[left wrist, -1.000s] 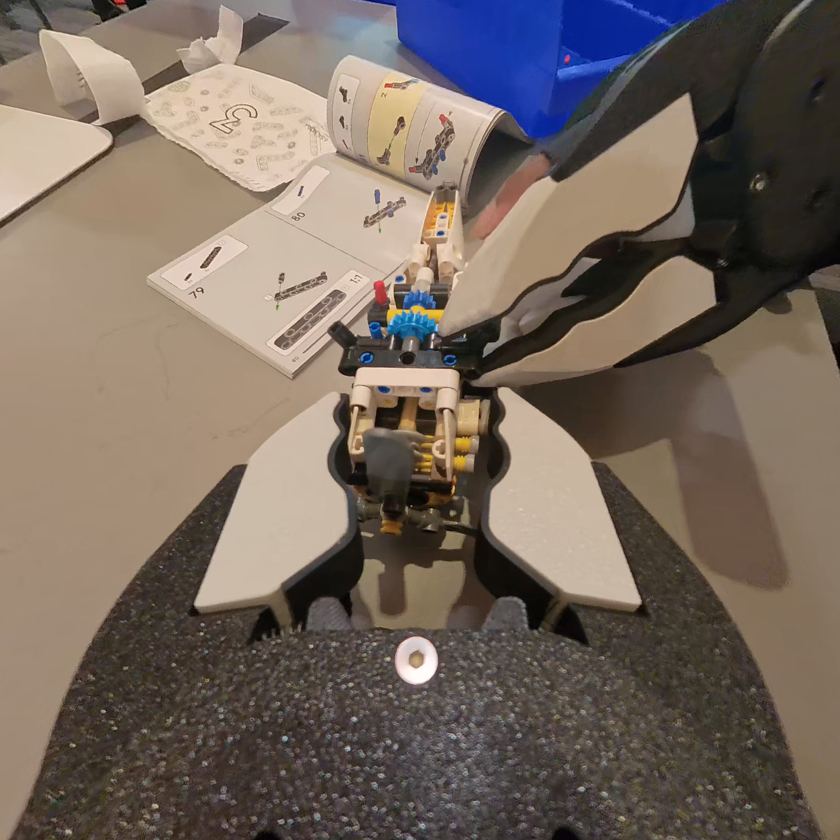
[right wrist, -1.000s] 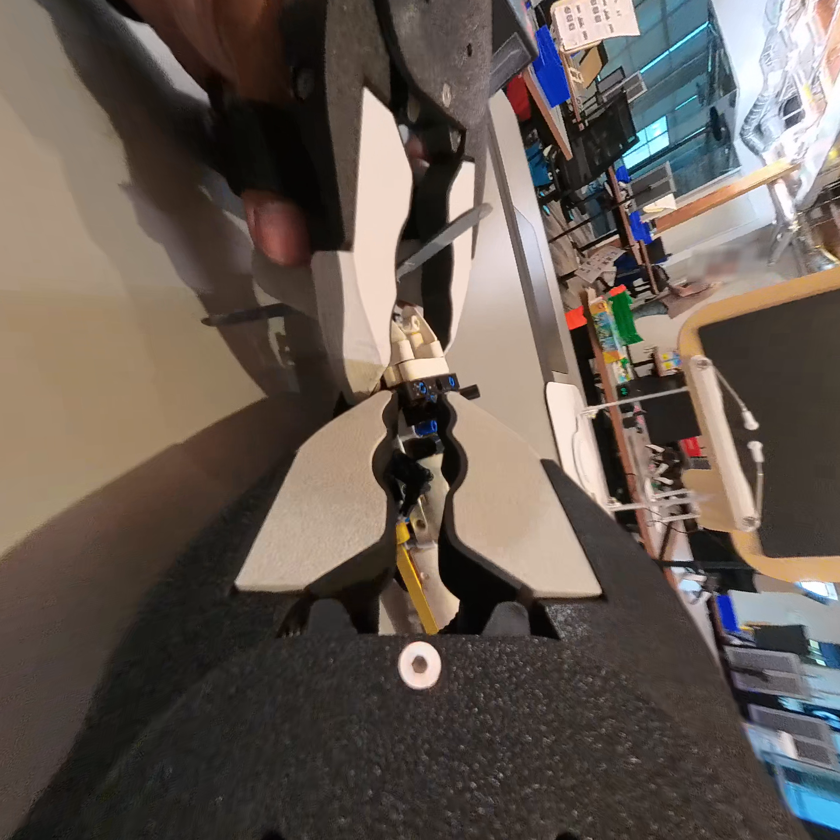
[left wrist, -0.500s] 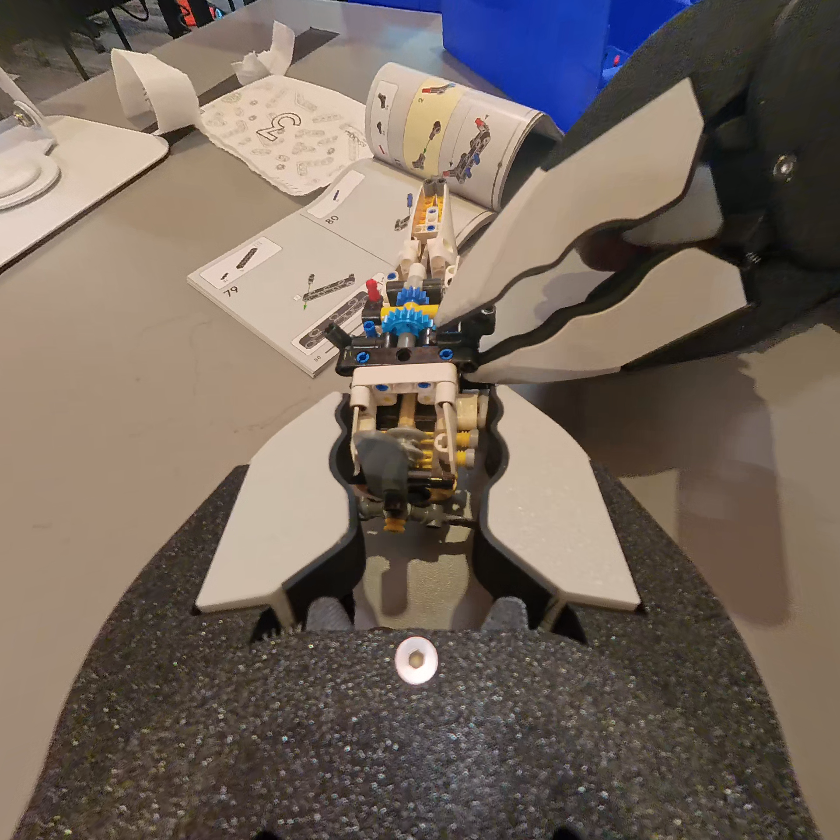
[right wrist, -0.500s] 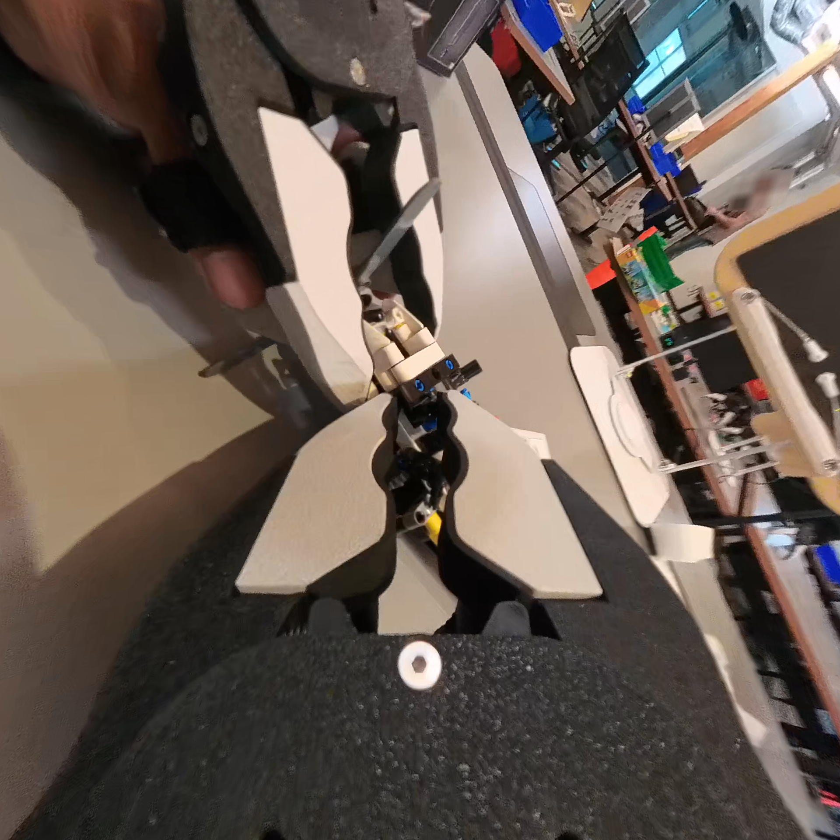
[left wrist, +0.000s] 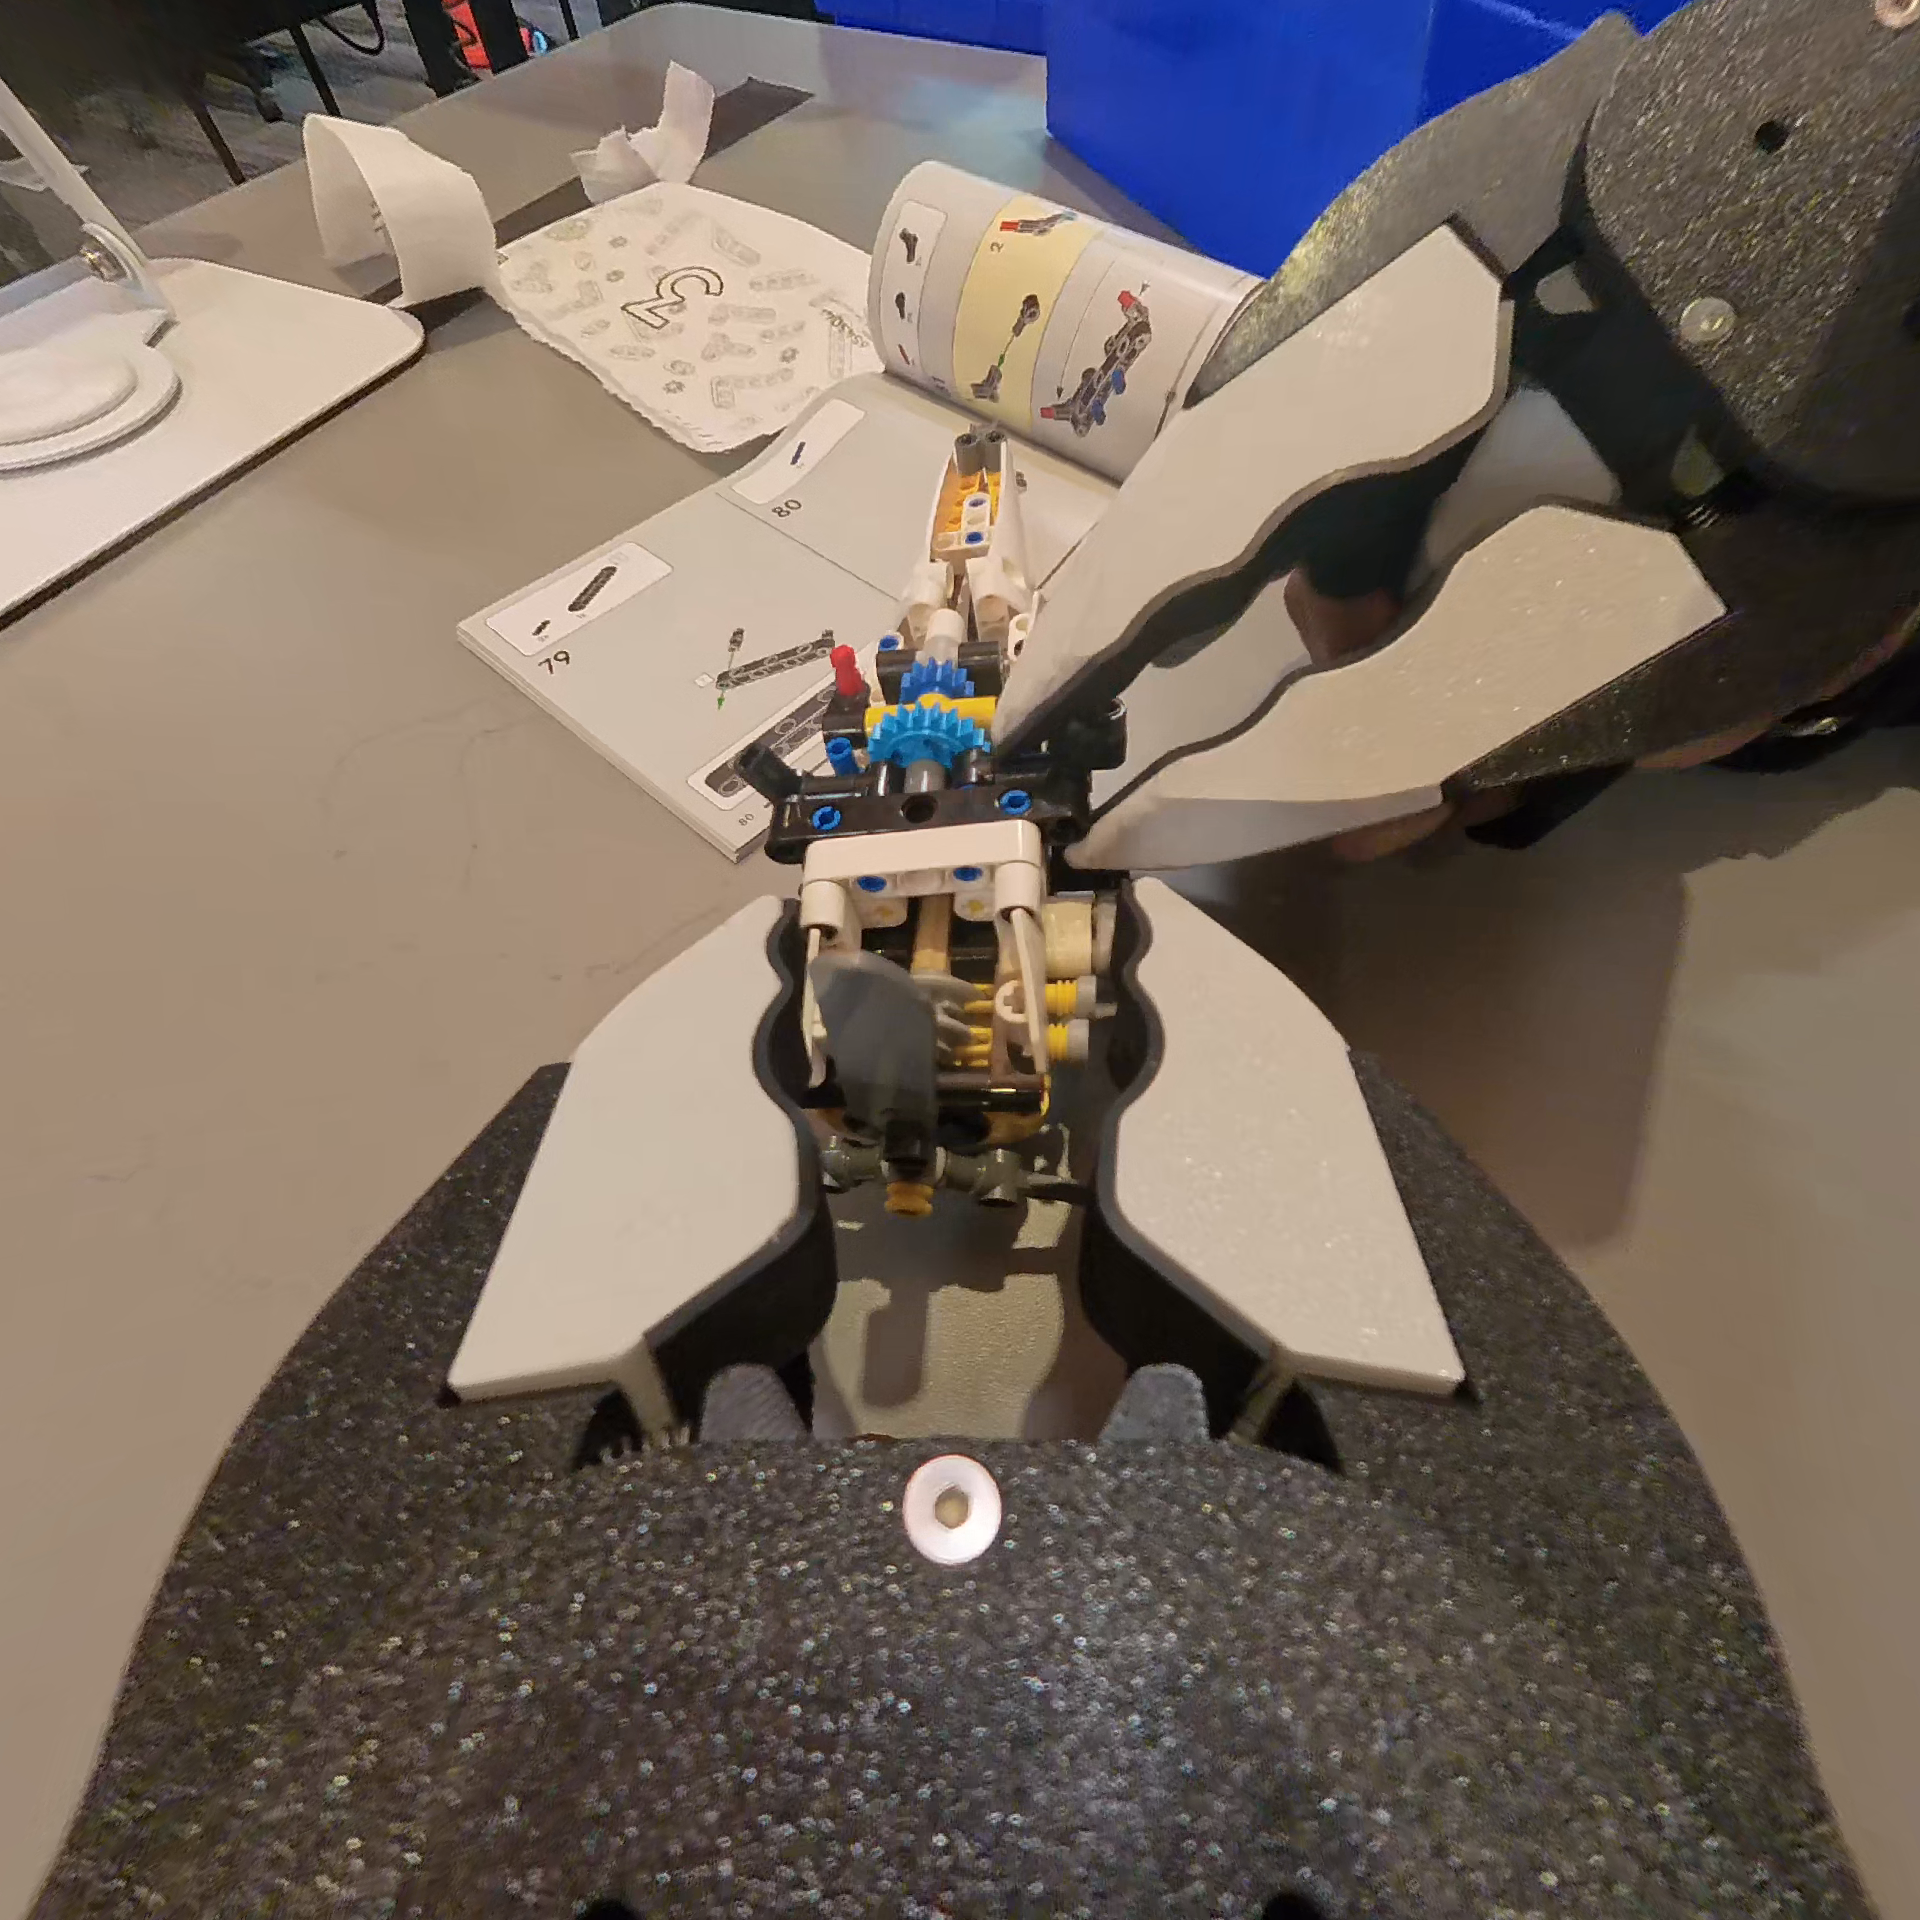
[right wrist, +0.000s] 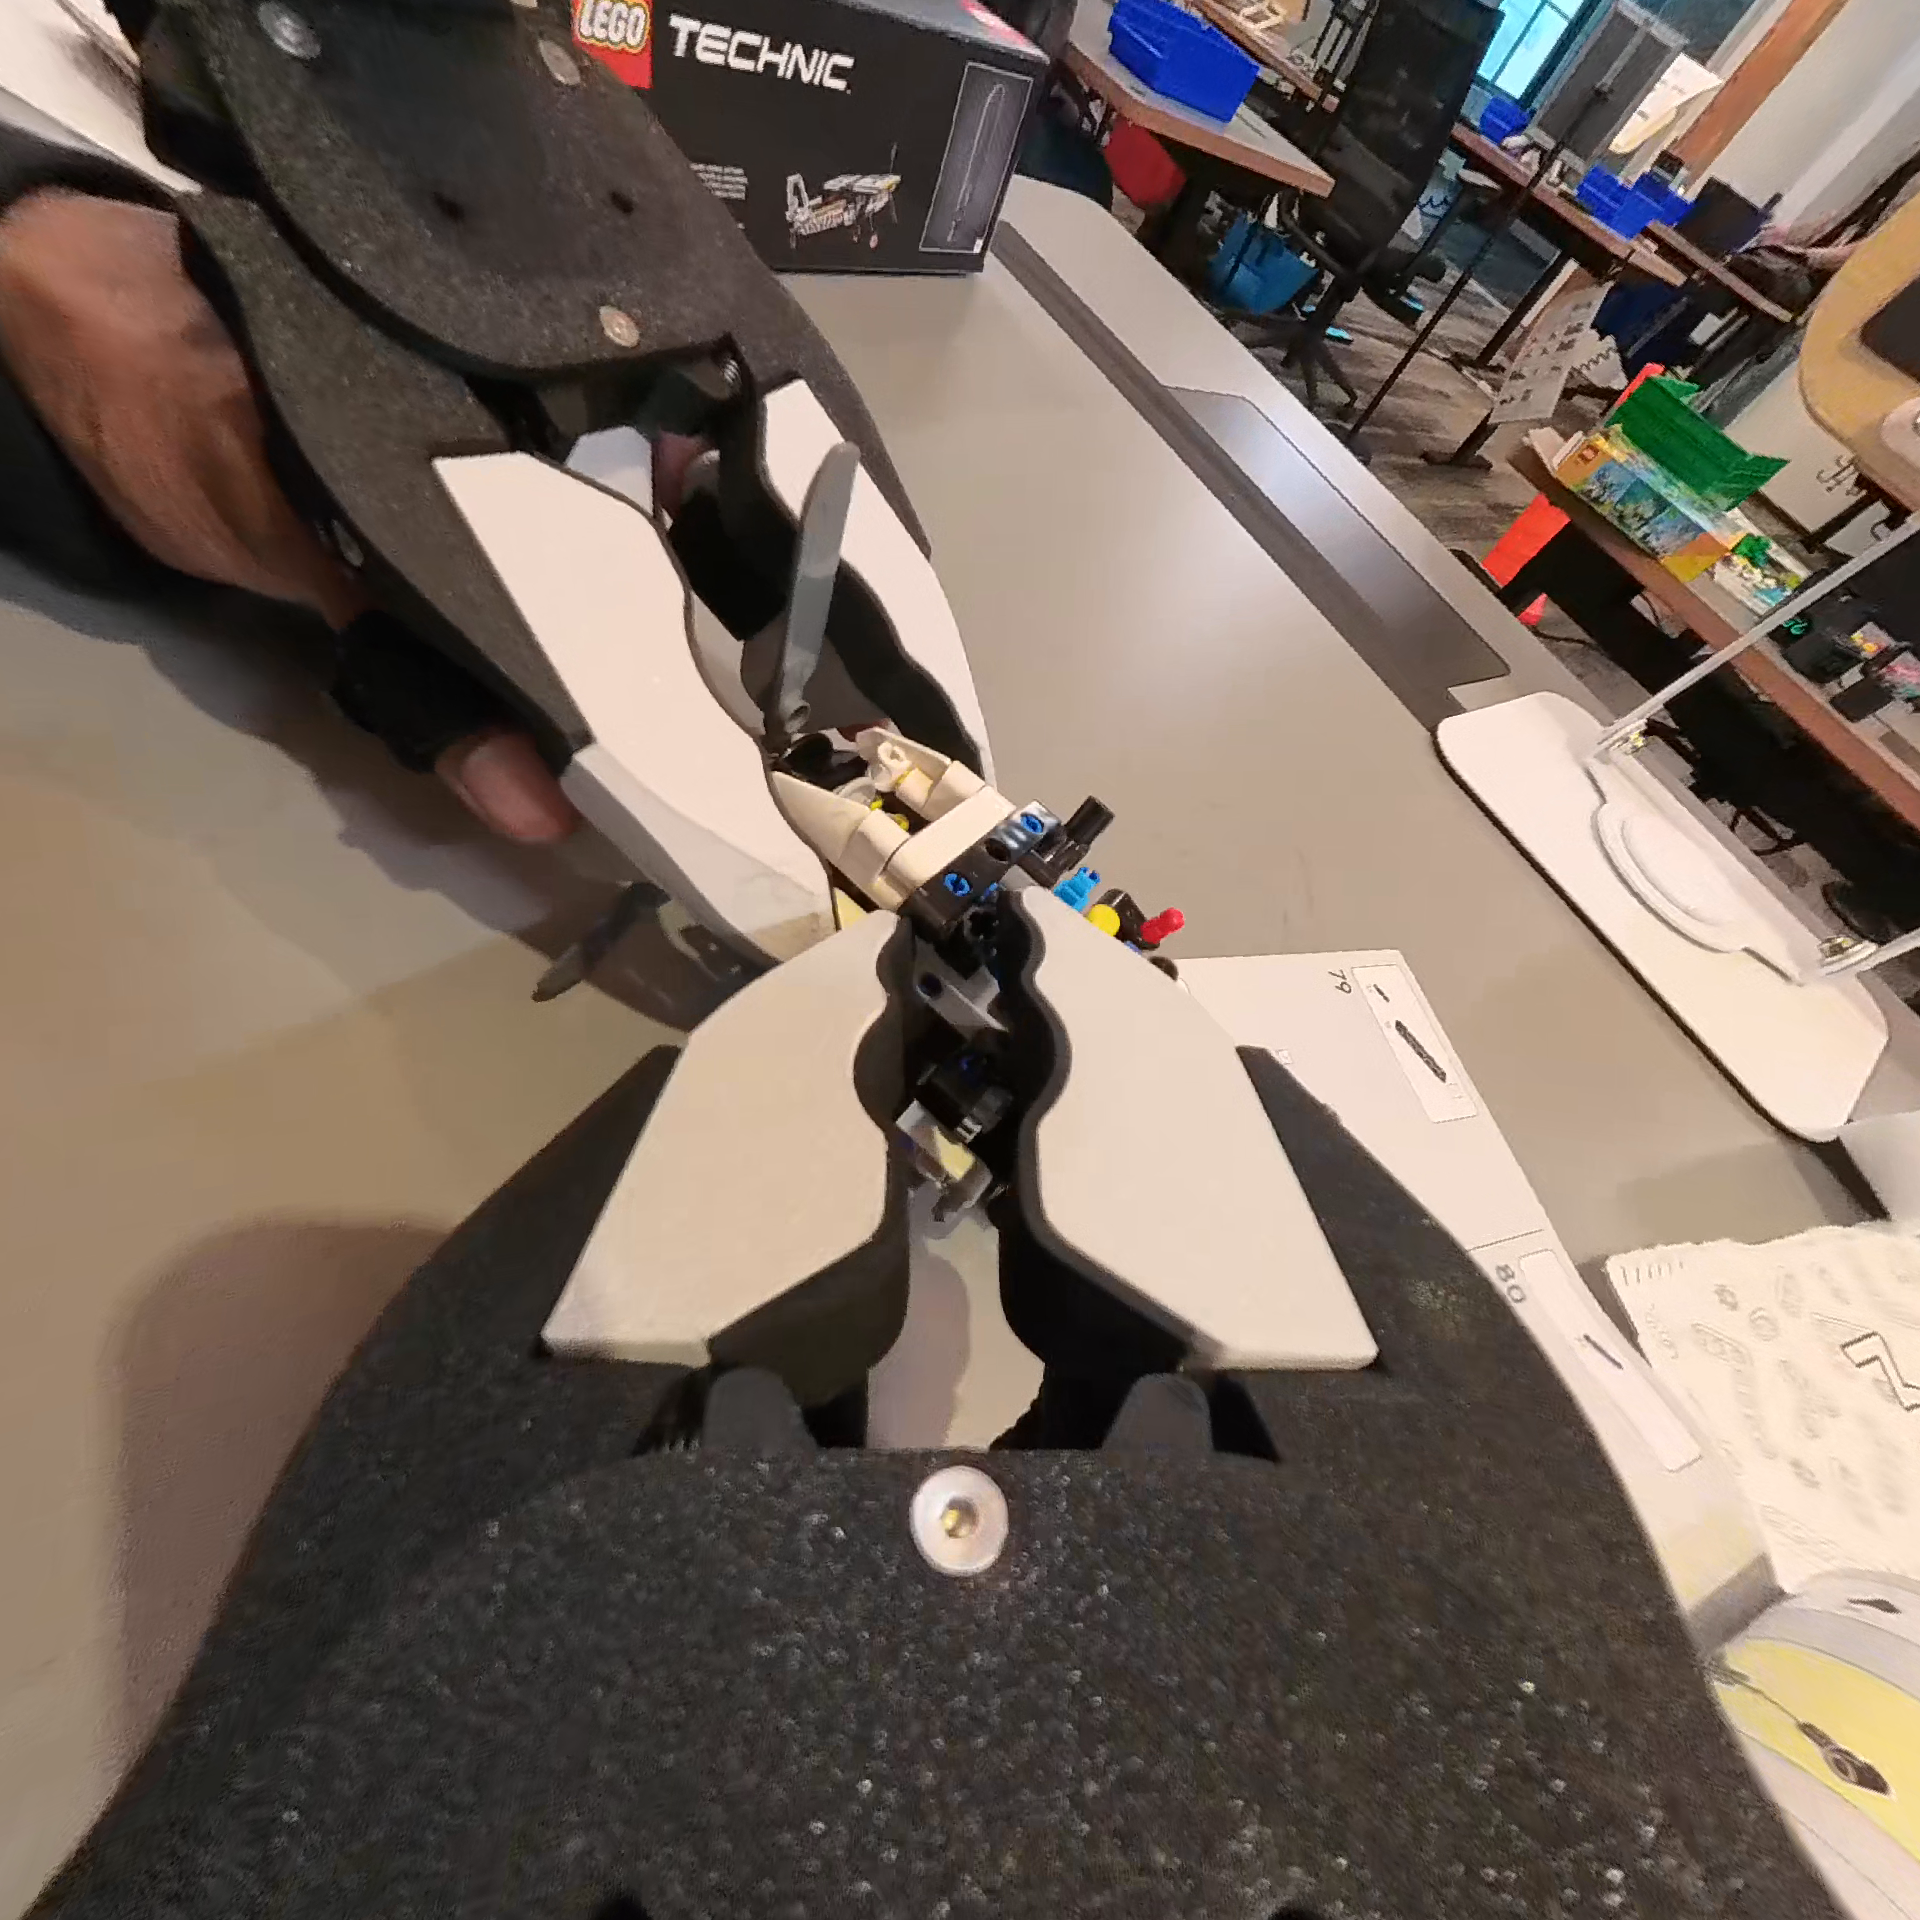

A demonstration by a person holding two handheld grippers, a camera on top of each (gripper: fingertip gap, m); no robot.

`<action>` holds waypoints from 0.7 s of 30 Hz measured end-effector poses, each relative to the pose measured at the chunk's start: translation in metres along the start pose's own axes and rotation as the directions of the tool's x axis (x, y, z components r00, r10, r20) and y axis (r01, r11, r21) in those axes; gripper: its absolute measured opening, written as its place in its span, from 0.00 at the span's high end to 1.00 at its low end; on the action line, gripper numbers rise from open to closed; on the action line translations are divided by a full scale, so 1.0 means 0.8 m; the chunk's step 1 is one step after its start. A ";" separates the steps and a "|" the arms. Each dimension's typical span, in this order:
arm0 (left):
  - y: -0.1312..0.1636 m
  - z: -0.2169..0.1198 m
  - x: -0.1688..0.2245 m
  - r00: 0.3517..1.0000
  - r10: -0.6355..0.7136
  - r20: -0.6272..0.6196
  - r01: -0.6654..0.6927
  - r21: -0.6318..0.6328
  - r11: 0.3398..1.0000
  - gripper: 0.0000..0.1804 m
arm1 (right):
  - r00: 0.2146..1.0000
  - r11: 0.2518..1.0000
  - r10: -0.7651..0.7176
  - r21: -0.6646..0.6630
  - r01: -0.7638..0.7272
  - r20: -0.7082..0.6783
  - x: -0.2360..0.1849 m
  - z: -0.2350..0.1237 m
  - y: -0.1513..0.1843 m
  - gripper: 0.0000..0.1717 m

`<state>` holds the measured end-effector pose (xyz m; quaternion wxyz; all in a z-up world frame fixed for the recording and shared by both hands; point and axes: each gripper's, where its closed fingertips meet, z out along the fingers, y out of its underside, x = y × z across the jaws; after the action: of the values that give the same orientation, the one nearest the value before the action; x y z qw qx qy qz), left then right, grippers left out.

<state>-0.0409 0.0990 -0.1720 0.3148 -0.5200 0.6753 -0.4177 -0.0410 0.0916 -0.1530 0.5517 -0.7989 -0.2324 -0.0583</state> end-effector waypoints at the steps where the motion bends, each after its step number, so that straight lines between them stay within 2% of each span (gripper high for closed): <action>1: 0.000 0.000 0.000 1.000 -0.001 -0.001 0.001 0.001 1.000 0.68 | 1.000 1.000 -0.005 0.003 0.005 -0.003 0.000 0.000 0.000 0.92; 6: 0.003 0.001 0.002 1.000 0.012 -0.002 -0.012 -0.016 1.000 0.67 | 0.967 0.972 -0.235 -0.038 0.232 -0.101 0.000 -0.001 0.000 0.91; 9: 0.003 0.002 0.002 1.000 0.020 0.007 -0.020 -0.018 1.000 0.67 | 0.942 0.952 -0.305 -0.060 0.300 -0.139 0.002 -0.001 0.000 0.91; 13: 0.002 0.001 0.000 1.000 0.020 0.020 -0.020 -0.012 1.000 0.67 | 0.942 0.954 -0.300 -0.053 0.295 -0.153 0.003 -0.001 -0.002 0.91; 21: 0.000 0.000 -0.001 1.000 0.012 0.027 -0.012 -0.001 1.000 0.67 | 0.987 0.991 -0.131 0.012 0.133 -0.094 0.005 0.000 -0.005 0.91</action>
<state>-0.0407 0.0995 -0.1723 0.3264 -0.5216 0.6742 -0.4085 -0.0391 0.0944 -0.1480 0.5642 -0.7730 -0.2594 -0.1297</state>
